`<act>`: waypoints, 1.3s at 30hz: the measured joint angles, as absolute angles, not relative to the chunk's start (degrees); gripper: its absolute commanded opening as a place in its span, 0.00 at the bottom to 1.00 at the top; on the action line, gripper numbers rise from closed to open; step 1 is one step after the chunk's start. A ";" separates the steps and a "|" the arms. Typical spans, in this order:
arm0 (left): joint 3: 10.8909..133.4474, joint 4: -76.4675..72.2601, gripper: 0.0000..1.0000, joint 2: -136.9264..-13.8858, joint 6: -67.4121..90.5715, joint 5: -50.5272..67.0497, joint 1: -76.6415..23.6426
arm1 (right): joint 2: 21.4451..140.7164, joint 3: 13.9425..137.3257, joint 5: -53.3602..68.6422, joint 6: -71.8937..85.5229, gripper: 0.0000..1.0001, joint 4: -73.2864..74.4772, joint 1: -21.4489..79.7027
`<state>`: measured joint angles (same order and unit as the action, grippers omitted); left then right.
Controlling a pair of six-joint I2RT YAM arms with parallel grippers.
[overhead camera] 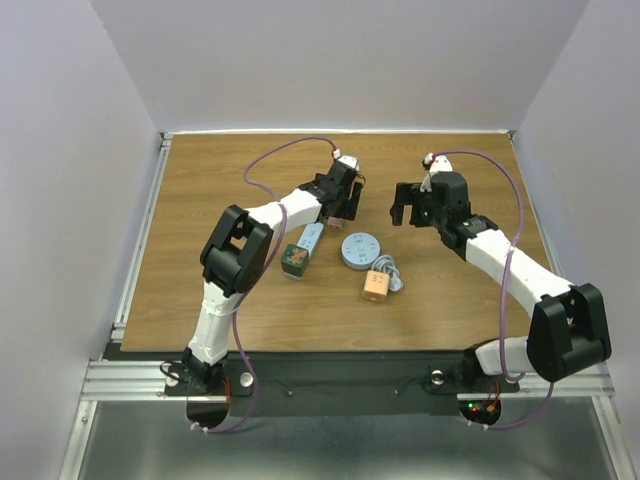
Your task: Insert the plug
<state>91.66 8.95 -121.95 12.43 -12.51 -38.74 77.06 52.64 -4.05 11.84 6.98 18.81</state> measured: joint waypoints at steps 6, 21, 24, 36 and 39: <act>95.07 10.70 0.79 -124.77 12.21 -11.81 -38.44 | 77.06 52.64 -3.42 11.81 1.00 6.79 18.81; 94.48 12.78 0.74 -124.84 12.08 -9.67 -38.17 | 77.08 52.64 -2.31 11.81 1.00 6.79 18.81; 95.02 13.87 0.70 -125.10 11.75 -9.06 -38.15 | 77.36 52.64 -1.61 11.84 1.00 6.61 18.81; 95.44 14.22 0.00 -125.62 10.76 -6.20 -37.47 | 75.68 50.59 5.21 9.85 0.97 5.13 18.81; 95.37 13.04 0.00 -125.62 12.03 -3.03 -36.91 | 73.97 48.86 7.75 10.39 0.95 1.93 18.81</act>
